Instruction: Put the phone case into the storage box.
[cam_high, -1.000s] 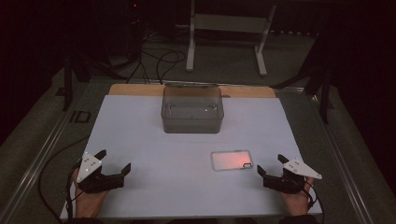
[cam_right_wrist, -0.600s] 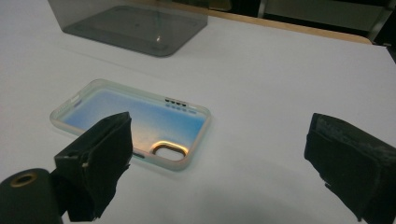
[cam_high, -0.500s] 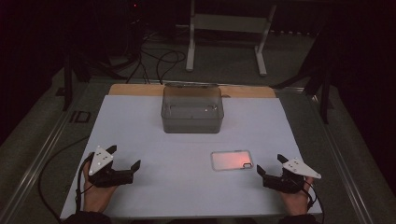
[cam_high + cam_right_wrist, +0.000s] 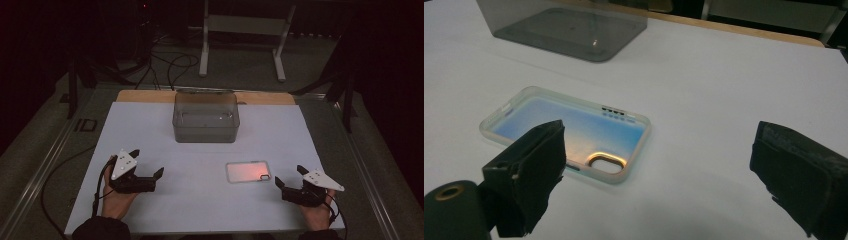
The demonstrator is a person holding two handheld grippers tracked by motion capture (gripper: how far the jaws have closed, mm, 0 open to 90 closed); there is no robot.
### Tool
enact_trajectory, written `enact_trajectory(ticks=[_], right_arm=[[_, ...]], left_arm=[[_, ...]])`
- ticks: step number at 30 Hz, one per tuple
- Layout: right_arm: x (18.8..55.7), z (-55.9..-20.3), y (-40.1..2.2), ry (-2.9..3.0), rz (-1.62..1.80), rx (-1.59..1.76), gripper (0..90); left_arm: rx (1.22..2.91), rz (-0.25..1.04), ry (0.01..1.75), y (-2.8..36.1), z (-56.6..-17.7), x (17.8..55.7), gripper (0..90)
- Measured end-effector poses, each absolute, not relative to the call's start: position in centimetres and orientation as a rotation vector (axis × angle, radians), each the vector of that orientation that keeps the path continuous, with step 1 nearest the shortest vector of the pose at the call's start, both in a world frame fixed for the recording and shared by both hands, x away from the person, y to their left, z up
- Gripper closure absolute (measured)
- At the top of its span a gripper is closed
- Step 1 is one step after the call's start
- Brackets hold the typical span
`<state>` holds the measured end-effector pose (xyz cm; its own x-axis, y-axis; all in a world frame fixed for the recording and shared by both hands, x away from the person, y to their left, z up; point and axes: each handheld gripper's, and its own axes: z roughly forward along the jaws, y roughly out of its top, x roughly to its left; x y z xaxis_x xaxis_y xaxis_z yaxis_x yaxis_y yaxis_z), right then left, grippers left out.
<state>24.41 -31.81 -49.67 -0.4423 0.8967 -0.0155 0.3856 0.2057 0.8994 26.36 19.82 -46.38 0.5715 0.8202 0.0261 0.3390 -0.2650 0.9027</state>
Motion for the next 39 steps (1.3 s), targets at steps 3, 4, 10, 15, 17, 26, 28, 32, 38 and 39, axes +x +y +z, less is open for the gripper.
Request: enact_trajectory(ticks=[3,4,10,15,17,26,28,32,38,39], right_arm=[[24.4,-49.7,-31.8,1.931,1.198,1.185,7.9],[24.4,-49.7,-31.8,1.931,1.198,1.182,7.8],[24.3,-49.4,-31.7,1.923,1.223,1.169,7.8],[24.3,-49.5,-31.6,1.925,1.219,1.167,7.8],[24.3,-49.5,-31.6,1.925,1.219,1.168,7.8],[24.4,-49.6,-31.6,1.934,1.219,1.164,7.8],[24.4,-49.5,-31.6,1.932,1.217,1.164,7.8],[24.3,-49.5,-31.6,1.932,1.221,1.161,7.8],[24.3,-49.5,-31.6,1.933,1.221,1.155,7.8],[24.3,-49.5,-31.6,1.932,1.221,1.157,7.8]], left_arm=[[1.848,0.632,0.934,19.4,-46.4,26.6,1.0],[1.849,0.633,0.931,19.2,-46.4,26.7,0.7],[1.851,0.637,0.917,18.4,-46.2,27.4,0.3],[1.876,0.636,0.888,17.5,-45.9,28.2,0.3],[1.886,0.638,0.873,17.0,-45.8,28.4,0.3],[1.915,0.631,0.823,15.3,-45.0,29.7,0.4],[1.912,0.630,0.818,15.0,-44.9,29.9,0.4],[1.918,0.627,0.807,14.3,-44.7,30.5,0.4],[1.940,0.611,0.782,13.0,-44.8,31.5,0.4],[1.943,0.612,0.779,12.8,-44.8,31.6,0.4]])
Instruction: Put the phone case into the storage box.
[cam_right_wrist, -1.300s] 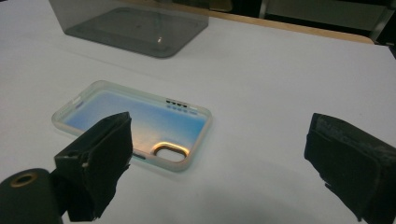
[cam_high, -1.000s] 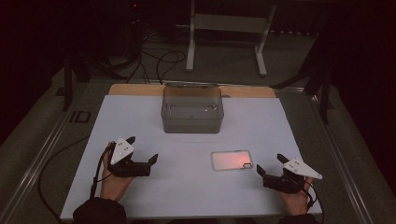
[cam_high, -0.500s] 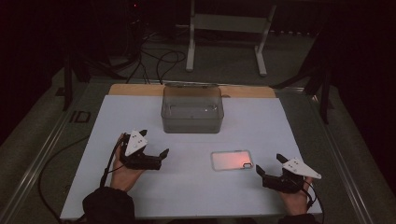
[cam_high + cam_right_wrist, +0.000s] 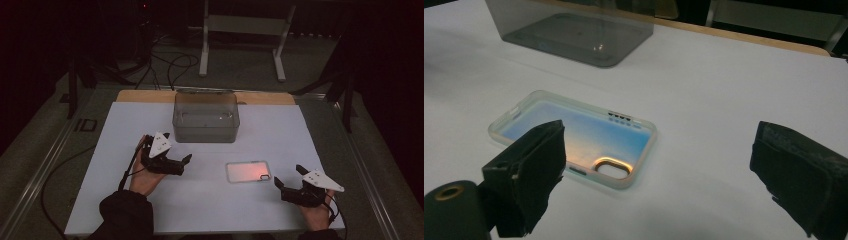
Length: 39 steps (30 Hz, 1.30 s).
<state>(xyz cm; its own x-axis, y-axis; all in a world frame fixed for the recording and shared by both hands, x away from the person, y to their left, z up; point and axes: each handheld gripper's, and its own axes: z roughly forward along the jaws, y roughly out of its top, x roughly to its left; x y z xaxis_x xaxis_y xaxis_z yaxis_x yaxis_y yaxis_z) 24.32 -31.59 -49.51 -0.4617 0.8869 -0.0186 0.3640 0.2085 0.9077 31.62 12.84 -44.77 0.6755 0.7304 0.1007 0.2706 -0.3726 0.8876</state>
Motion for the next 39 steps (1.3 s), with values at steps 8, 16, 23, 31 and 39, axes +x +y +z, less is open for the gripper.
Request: enact_trajectory(ticks=[8,16,23,31,39], right_arm=[[24.3,-49.5,-31.6,1.934,1.220,1.153,7.8],[24.3,-49.5,-31.6,1.936,1.220,1.152,7.8],[24.3,-49.5,-31.6,1.938,1.221,1.150,7.8],[24.4,-49.5,-31.6,1.936,1.222,1.153,7.8],[24.4,-49.5,-31.7,1.934,1.223,1.154,7.8]], left_arm=[[1.965,0.599,0.754,11.5,-44.9,32.6,0.4],[1.973,0.575,0.748,10.3,-45.1,33.6,0.5],[2.007,0.562,0.730,9.0,-45.5,34.5,0.8],[2.053,0.552,0.716,7.6,-45.8,35.5,1.1],[2.083,0.542,0.700,6.4,-46.2,36.1,1.1]])
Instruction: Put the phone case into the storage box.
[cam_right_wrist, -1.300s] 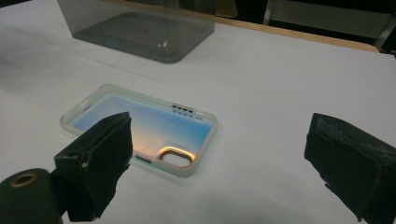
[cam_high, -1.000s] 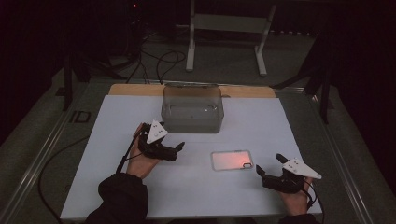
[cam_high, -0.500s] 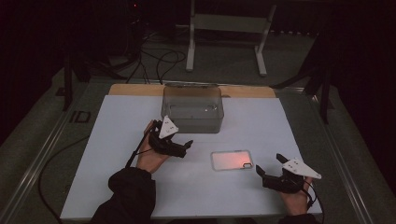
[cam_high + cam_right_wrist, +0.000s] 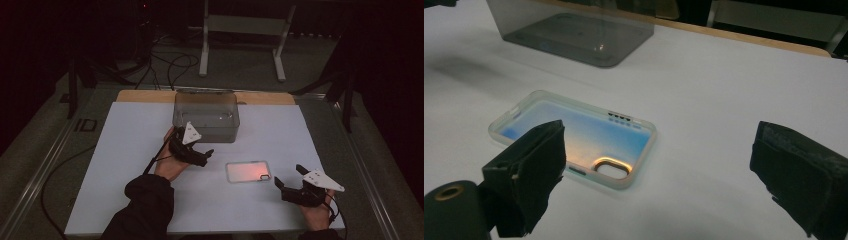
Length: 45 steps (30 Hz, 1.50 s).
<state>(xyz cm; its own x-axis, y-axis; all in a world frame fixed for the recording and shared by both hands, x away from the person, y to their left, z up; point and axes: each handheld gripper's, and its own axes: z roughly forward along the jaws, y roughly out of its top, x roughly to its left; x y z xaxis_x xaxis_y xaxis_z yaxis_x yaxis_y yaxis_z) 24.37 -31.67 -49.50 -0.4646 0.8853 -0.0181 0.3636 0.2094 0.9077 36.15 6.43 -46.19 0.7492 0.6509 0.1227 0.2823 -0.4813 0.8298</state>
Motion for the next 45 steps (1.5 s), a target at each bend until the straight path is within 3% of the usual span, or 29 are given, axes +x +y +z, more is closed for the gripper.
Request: enact_trajectory(ticks=[36,45], right_arm=[[24.5,-49.6,-31.8,1.943,1.222,1.150,7.8],[24.5,-49.6,-31.8,1.945,1.225,1.148,7.9]], left_arm=[[2.202,0.414,0.694,0.3,-49.7,38.5,1.3],[2.236,0.326,0.696,-1.6,-50.3,38.7,6.5]])
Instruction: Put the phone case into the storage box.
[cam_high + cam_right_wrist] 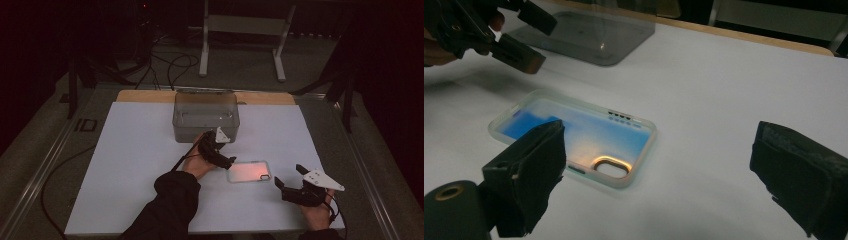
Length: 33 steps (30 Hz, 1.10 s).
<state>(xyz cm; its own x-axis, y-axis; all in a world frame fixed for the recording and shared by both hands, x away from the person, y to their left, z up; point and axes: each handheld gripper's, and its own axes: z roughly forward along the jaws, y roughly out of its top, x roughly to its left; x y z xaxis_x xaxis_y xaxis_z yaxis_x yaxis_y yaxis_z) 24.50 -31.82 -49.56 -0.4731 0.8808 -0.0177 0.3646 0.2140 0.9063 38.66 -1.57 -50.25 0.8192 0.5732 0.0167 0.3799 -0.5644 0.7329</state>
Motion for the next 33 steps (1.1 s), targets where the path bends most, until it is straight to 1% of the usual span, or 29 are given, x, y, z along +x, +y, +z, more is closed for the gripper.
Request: enact_trajectory(ticks=[4,8,11,12,17,19,21,23,26,31,33], right_arm=[[24.5,-49.6,-31.8,1.945,1.226,1.149,7.8],[24.5,-49.6,-31.8,1.948,1.224,1.147,7.8],[24.5,-49.6,-31.8,1.947,1.226,1.148,7.9],[24.5,-49.6,-31.8,1.947,1.227,1.148,7.9],[24.6,-49.6,-31.8,1.949,1.224,1.147,7.8],[24.6,-49.6,-31.8,1.948,1.226,1.147,7.9],[24.6,-49.6,-31.8,1.948,1.227,1.148,7.9],[24.6,-49.6,-31.8,1.949,1.226,1.148,7.9],[24.6,-49.6,-31.8,1.950,1.226,1.149,7.9],[24.6,-49.6,-31.7,1.951,1.223,1.152,7.8],[24.6,-49.6,-31.7,1.951,1.222,1.151,7.9]], left_arm=[[2.258,0.289,0.680,-2.2,-50.5,38.5,10.8],[2.284,0.281,0.676,-2.7,-50.8,38.4,16.7],[2.302,0.265,0.662,-3.1,-50.9,38.2,25.0],[2.307,0.257,0.655,-3.2,-51.0,38.2,30.6],[2.331,0.190,0.623,-3.4,-51.2,38.2,47.9],[2.336,0.164,0.611,-3.4,-51.3,38.3,54.0],[2.352,0.169,0.619,-3.5,-51.5,38.3,59.7],[2.363,0.138,0.612,-3.4,-51.7,38.4,65.9],[2.372,0.131,0.604,-3.3,-51.6,38.4,73.0],[2.390,0.097,0.580,-3.3,-51.5,38.5,79.9],[2.389,0.086,0.586,-3.2,-51.5,38.5,80.6]])
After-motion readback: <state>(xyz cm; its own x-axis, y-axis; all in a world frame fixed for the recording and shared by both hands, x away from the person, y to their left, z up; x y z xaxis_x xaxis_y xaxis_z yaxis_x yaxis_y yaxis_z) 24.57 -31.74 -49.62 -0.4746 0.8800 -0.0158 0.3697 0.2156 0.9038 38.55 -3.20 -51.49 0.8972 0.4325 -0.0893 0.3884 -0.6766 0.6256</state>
